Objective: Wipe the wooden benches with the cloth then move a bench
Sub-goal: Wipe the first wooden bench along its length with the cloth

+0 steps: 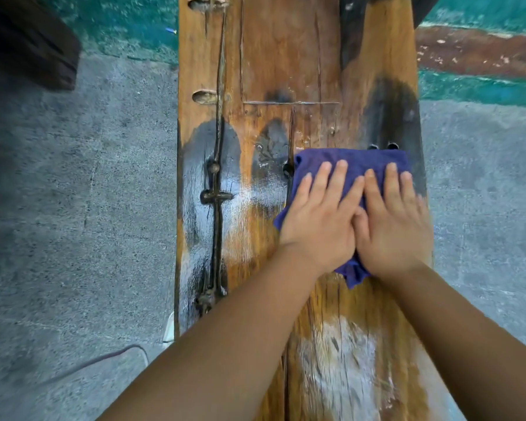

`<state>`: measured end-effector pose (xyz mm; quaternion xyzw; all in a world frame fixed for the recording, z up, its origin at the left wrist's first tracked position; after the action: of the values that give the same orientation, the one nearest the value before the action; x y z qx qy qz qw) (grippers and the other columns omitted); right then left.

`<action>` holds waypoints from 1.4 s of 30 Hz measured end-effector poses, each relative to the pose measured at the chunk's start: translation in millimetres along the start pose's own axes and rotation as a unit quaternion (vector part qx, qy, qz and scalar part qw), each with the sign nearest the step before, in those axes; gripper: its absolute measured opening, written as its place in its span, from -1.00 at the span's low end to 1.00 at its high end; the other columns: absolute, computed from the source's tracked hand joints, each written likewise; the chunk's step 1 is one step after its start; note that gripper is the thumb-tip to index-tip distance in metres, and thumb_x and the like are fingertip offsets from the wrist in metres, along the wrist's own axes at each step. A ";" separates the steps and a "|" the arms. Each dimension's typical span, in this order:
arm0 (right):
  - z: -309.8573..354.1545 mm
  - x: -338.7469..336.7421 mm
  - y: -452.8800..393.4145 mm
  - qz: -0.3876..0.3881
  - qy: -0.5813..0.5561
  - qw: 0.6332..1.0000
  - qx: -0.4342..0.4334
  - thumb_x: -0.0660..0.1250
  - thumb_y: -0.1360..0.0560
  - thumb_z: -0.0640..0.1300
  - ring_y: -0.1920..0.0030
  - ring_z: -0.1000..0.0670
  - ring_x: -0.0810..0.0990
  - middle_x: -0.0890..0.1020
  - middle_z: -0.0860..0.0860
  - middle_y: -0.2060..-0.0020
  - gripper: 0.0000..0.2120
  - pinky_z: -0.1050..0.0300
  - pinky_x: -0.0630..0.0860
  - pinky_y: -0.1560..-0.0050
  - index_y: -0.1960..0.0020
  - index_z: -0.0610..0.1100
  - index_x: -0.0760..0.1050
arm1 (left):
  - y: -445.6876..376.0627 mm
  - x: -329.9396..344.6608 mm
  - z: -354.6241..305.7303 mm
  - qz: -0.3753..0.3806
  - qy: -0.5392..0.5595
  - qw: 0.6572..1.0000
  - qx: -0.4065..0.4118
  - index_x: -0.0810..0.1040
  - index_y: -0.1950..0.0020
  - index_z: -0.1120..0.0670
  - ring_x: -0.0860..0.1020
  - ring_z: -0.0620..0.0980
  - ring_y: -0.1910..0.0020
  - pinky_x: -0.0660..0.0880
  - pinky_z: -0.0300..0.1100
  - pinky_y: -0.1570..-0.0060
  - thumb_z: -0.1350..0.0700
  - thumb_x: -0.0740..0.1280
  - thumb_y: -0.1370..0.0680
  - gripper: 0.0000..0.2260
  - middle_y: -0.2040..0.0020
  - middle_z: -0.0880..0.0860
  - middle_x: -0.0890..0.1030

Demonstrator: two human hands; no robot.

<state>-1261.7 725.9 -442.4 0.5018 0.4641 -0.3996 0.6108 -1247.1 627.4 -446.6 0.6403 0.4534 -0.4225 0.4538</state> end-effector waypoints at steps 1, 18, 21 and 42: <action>-5.6 -1.4 -0.3 0.001 -0.005 1.000 0.004 -0.11 -0.59 0.14 -0.56 -0.19 0.01 0.06 -0.14 -0.57 -0.42 -0.18 0.04 -0.50 -0.57 -0.01 0.06 | -2.6 0.9 -5.1 -0.001 -0.004 1.000 0.006 0.12 -0.58 0.02 -0.02 0.17 -0.57 -0.11 0.11 -0.51 -0.06 -0.01 -0.59 -0.46 -0.60 0.13 0.06; 220.9 4.5 -68.1 0.021 -0.048 0.987 -0.151 -0.16 -0.59 0.16 -0.57 -0.14 -0.13 -0.06 -0.11 -0.59 -0.40 -0.11 -0.09 -0.52 -0.59 -0.02 -0.04 | 37.1 -50.5 213.2 -0.040 -0.006 0.988 -0.147 0.16 -0.56 -0.02 0.01 0.18 -0.56 0.06 0.17 -0.47 -0.07 -0.04 -0.62 -0.51 -0.60 0.10 0.09; 216.2 2.4 -72.3 0.021 -0.043 0.985 -0.169 -0.11 -0.60 0.15 -0.57 -0.13 -0.11 -0.03 -0.10 -0.59 -0.40 -0.09 -0.07 -0.53 -0.59 -0.03 -0.01 | 32.0 -50.7 209.8 -0.038 -0.018 0.989 -0.144 0.17 -0.56 0.00 0.02 0.22 -0.56 0.07 0.18 -0.46 -0.07 -0.01 -0.62 -0.50 -0.59 0.13 0.11; 18.9 -37.3 -148.8 -0.014 -0.037 0.999 -0.002 -0.05 -0.58 0.09 -0.55 -0.24 0.05 0.11 -0.20 -0.55 -0.42 -0.21 0.09 -0.48 -0.56 -0.07 0.10 | -137.7 -47.9 59.1 -0.039 -0.001 0.999 0.025 0.17 -0.56 0.02 -0.01 0.20 -0.56 -0.02 0.15 -0.50 -0.07 0.02 -0.62 -0.49 -0.59 0.13 0.10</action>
<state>-1409.9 681.8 -441.1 0.4790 0.4492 -0.4253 0.6228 -1398.6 585.3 -441.9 0.6329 0.4666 -0.4521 0.4212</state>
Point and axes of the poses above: each hand's wrist, its own y-axis away from the middle knuckle, its own x-axis out of the palm, z = x × y, the point moved 10 cm from there along -y, towards the middle knuckle
